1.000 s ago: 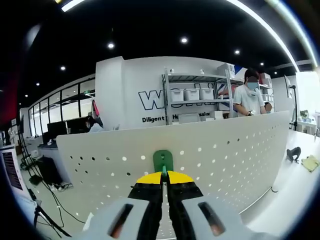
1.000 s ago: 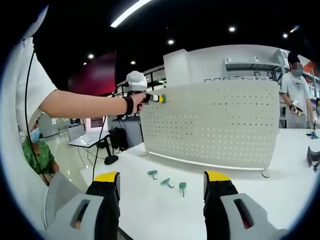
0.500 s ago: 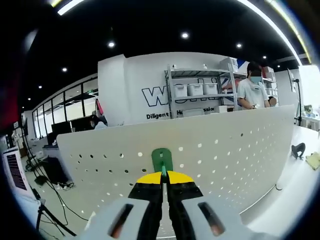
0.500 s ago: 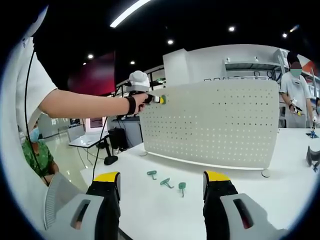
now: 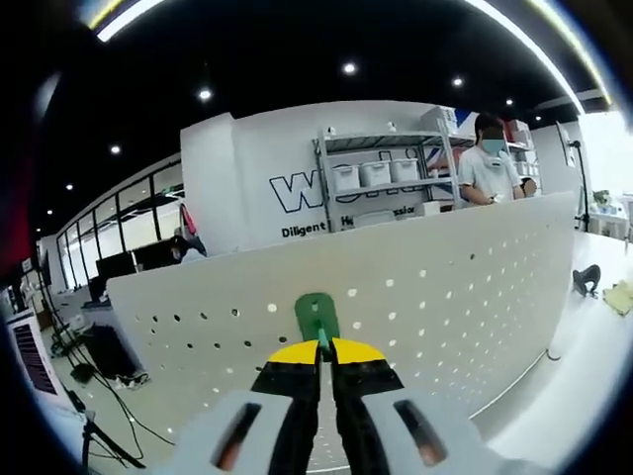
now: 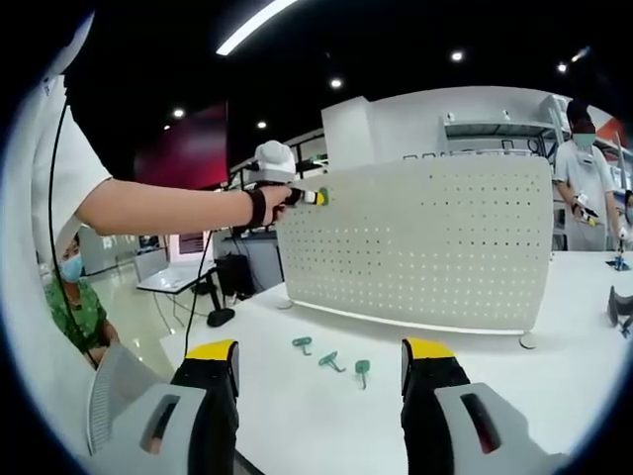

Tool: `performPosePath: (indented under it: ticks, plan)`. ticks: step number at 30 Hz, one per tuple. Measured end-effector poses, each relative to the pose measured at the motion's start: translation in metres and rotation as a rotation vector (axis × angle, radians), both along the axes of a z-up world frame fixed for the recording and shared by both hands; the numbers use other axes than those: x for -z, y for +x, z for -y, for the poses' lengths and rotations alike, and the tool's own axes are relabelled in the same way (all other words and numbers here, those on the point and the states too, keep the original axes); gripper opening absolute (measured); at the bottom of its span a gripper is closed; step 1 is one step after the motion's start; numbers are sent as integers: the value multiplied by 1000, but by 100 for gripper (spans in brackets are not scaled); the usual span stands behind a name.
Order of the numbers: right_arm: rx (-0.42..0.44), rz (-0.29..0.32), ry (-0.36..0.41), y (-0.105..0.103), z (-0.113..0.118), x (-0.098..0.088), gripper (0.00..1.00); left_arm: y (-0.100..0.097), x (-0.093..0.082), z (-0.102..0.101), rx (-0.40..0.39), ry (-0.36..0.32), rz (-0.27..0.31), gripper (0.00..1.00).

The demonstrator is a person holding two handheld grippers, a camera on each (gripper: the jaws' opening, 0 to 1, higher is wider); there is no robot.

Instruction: Insert the hook assembly into the mounting plate slot until the hook locks in place.

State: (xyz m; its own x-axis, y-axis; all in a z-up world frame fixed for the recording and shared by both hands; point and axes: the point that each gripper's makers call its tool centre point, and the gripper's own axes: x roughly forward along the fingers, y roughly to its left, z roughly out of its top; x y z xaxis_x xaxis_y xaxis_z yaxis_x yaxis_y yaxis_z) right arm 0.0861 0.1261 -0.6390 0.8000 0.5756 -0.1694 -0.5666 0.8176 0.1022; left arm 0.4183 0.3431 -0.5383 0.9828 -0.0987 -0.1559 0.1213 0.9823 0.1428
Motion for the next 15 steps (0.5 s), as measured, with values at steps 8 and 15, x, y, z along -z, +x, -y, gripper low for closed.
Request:
performPosePath:
  ticks: [8, 15]
  plan:
    - [-12, 2, 3, -1, -2, -1, 68, 0, -4, 1, 10, 4, 10, 14]
    - [-13, 6, 5, -2, -2, -2, 68, -6, 4, 3, 28, -10, -15, 16]
